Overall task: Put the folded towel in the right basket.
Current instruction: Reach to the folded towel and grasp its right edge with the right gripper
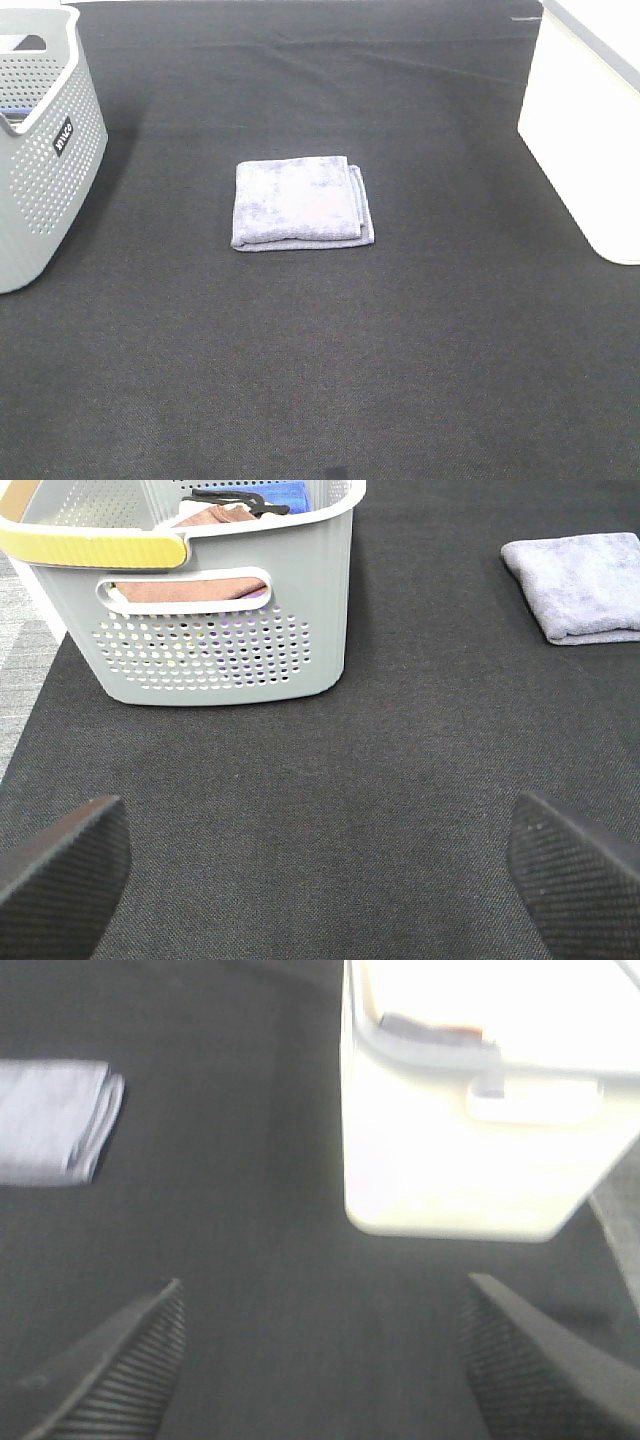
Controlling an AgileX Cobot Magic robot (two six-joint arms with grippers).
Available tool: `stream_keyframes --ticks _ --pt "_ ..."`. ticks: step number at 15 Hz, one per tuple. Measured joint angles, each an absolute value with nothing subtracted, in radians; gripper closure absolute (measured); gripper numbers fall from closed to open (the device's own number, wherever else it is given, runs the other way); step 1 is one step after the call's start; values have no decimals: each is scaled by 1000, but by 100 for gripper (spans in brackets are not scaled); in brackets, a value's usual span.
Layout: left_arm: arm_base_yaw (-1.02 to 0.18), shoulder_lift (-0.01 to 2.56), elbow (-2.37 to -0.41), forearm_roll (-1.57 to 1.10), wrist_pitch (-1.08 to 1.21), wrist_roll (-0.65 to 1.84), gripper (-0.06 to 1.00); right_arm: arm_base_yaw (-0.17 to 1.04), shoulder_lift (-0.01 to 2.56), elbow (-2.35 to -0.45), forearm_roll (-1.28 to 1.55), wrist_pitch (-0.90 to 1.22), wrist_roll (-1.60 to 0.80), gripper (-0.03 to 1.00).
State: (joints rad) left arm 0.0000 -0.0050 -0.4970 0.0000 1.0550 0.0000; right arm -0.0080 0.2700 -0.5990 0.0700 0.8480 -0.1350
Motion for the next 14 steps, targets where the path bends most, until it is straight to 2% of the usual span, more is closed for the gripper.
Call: stream_keyframes --ticks 4,9,14 --pt "0 -5 -497 0 1055 0 -3 -8 675 -820 93 726 -135 25" --pt "0 -5 -497 0 1055 0 -3 -8 1192 -1236 97 729 -135 25" --pt "0 -5 -497 0 1055 0 -3 -8 1657 -1718 148 929 -171 25"
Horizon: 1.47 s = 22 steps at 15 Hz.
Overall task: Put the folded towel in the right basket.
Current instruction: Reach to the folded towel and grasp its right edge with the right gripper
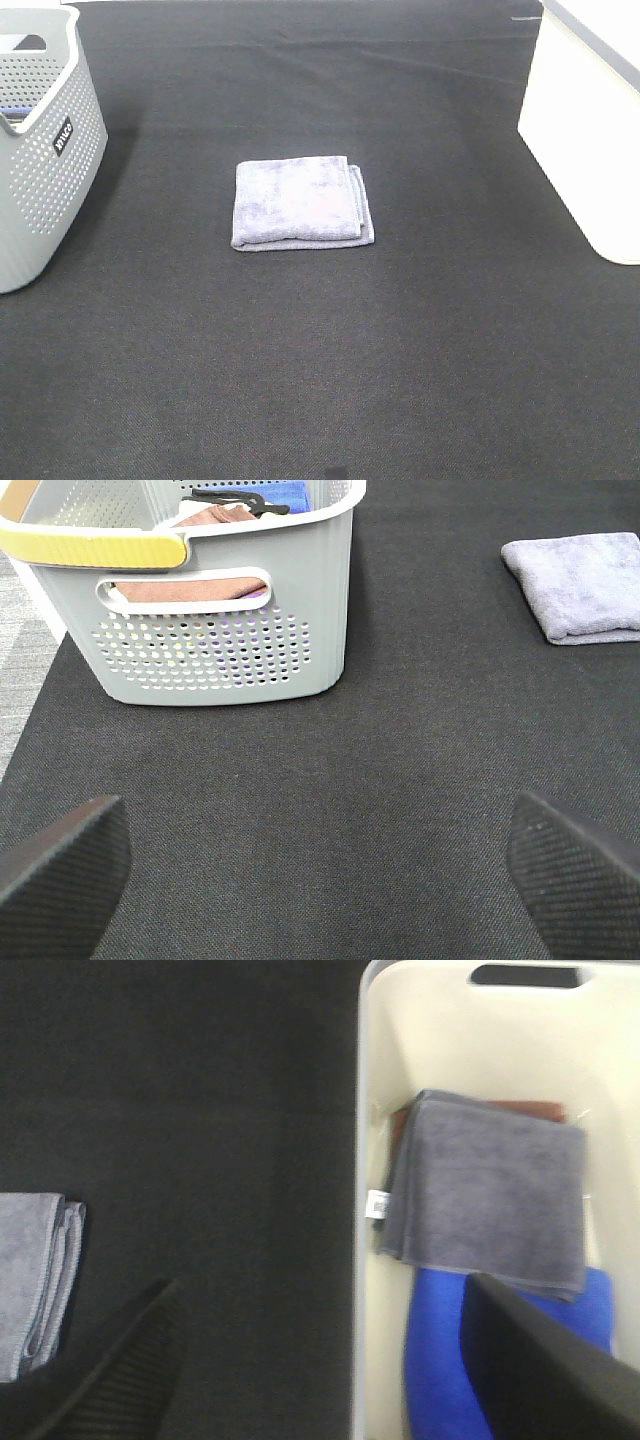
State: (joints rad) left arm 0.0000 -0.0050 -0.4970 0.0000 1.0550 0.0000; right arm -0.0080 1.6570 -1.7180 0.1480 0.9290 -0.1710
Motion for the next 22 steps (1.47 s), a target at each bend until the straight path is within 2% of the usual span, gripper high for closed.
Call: stream_keyframes --ticks 3,4,8,12,22 --pt "0 -5 -497 0 1055 0 -3 1 1849 -1930 215 1048 -200 25" --pt "0 -5 -497 0 1055 0 -3 1 1849 -1930 215 1048 -200 25" --pt "0 -5 -497 0 1055 0 -3 139 2008 -2096 199 1095 -209 25" --pt "0 -5 -497 0 1055 0 -3 230 2128 -2111 258 1105 -189 25" --pt "0 -5 -497 0 1055 0 -3 233 2437 -2114 549 1174 -225 25"
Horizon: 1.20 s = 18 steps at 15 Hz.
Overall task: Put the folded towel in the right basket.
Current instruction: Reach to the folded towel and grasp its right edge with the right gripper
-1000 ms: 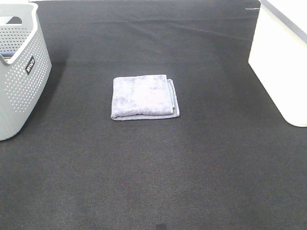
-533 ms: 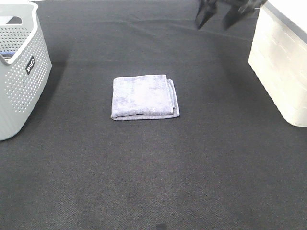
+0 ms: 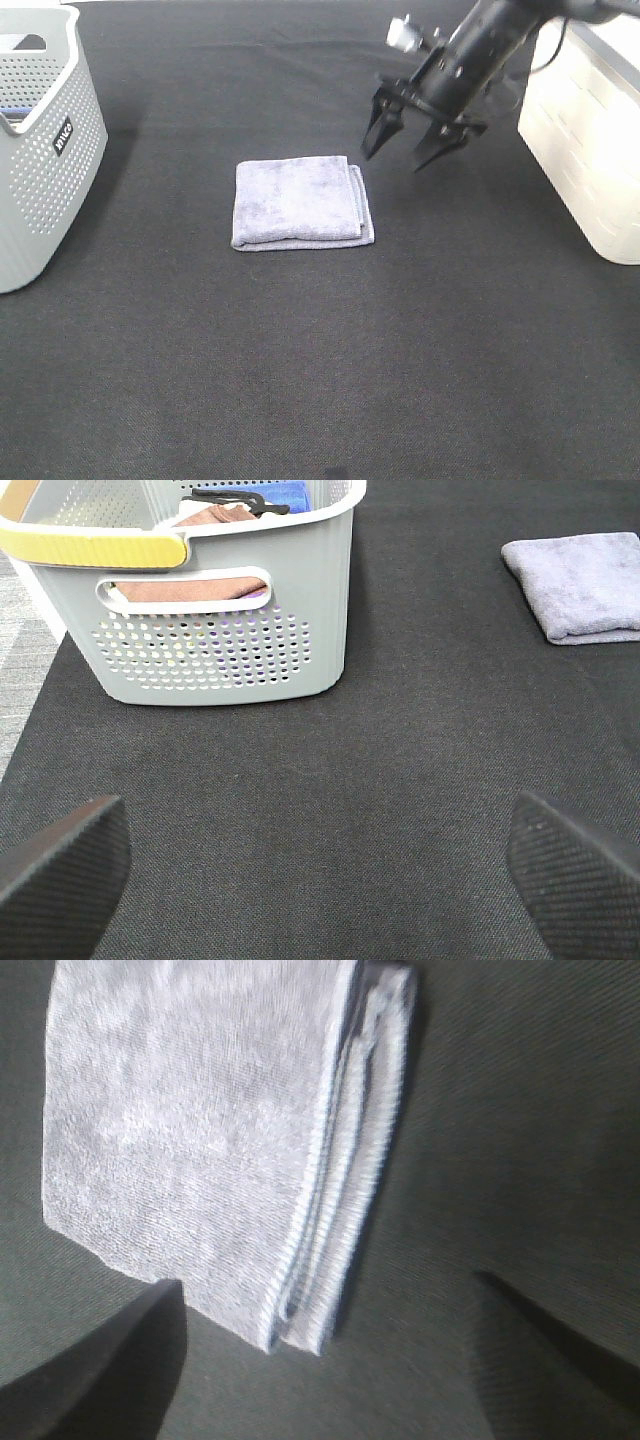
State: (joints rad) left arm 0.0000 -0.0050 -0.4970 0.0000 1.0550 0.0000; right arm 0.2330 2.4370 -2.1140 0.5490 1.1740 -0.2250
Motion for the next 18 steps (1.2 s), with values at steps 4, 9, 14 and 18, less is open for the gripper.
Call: stream_keyframes --ticks 4,9,14,18 --pt "0 -5 -497 0 1055 0 -3 233 2524 -2116 645 1174 -277 25" --pt "0 -5 -497 0 1055 0 -3 233 2569 -2119 701 1143 -321 25" --pt "0 -5 -497 0 1055 0 -3 233 2596 -2128 742 1139 -330 25" --pt "0 -5 -497 0 1055 0 -3 233 2621 -2128 844 1143 -397 38"
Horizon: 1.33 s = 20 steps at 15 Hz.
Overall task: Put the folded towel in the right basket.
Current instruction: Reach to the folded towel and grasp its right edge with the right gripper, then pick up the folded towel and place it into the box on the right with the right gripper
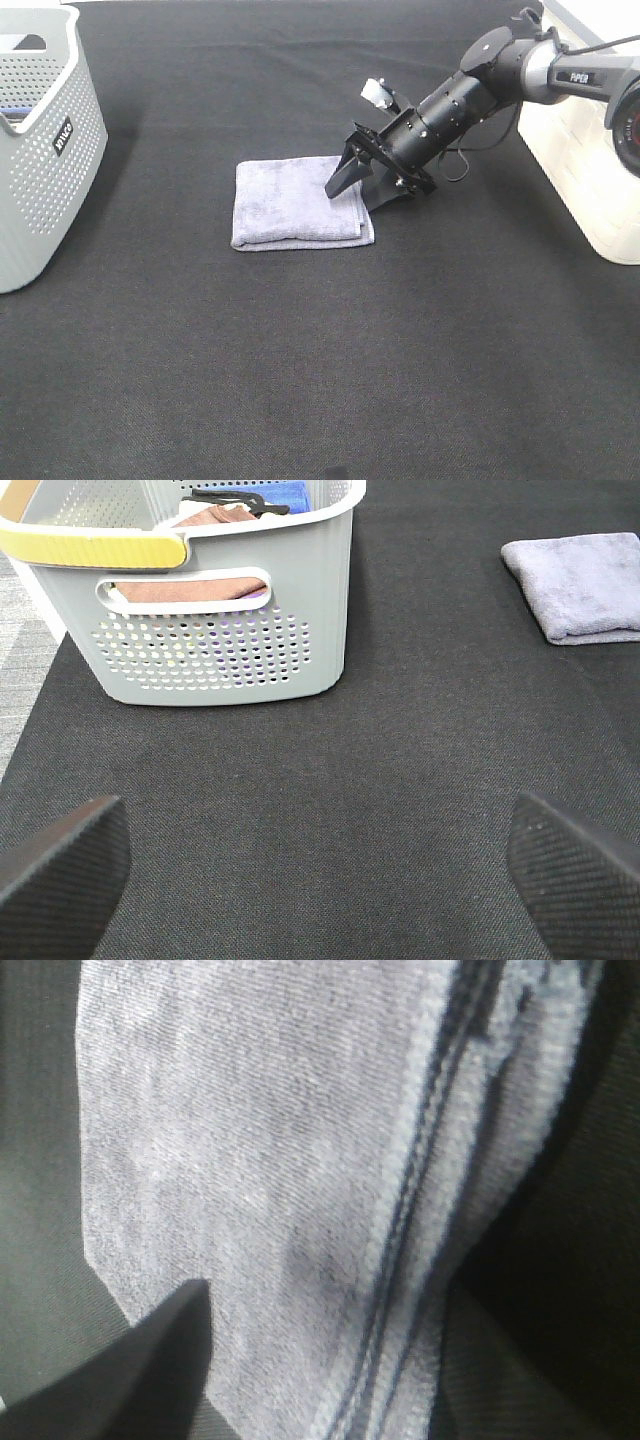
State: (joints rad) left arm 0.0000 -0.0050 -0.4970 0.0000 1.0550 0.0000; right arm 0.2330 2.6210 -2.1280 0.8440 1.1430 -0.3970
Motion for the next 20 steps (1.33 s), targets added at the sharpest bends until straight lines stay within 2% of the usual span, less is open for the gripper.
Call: stream_keyframes --ticks 2,4,6,9,16,20 --pt "0 -5 -497 0 1055 0 -3 240 2626 -2128 851 1143 -412 49" --pt "0 -5 -497 0 1055 0 -3 246 2628 -2128 853 1143 -425 65" --pt "0 -5 -497 0 1055 0 -3 246 2628 -2128 853 1143 -425 89" --pt "0 -5 -497 0 1055 0 -3 246 2628 -2187 837 1184 -426 90" --pt "0 -5 -497 0 1055 0 -3 245 2506 -2493 663 1214 -364 90" --pt "0 -5 -497 0 1055 0 -3 205 2360 -2515 527 1220 -335 90"
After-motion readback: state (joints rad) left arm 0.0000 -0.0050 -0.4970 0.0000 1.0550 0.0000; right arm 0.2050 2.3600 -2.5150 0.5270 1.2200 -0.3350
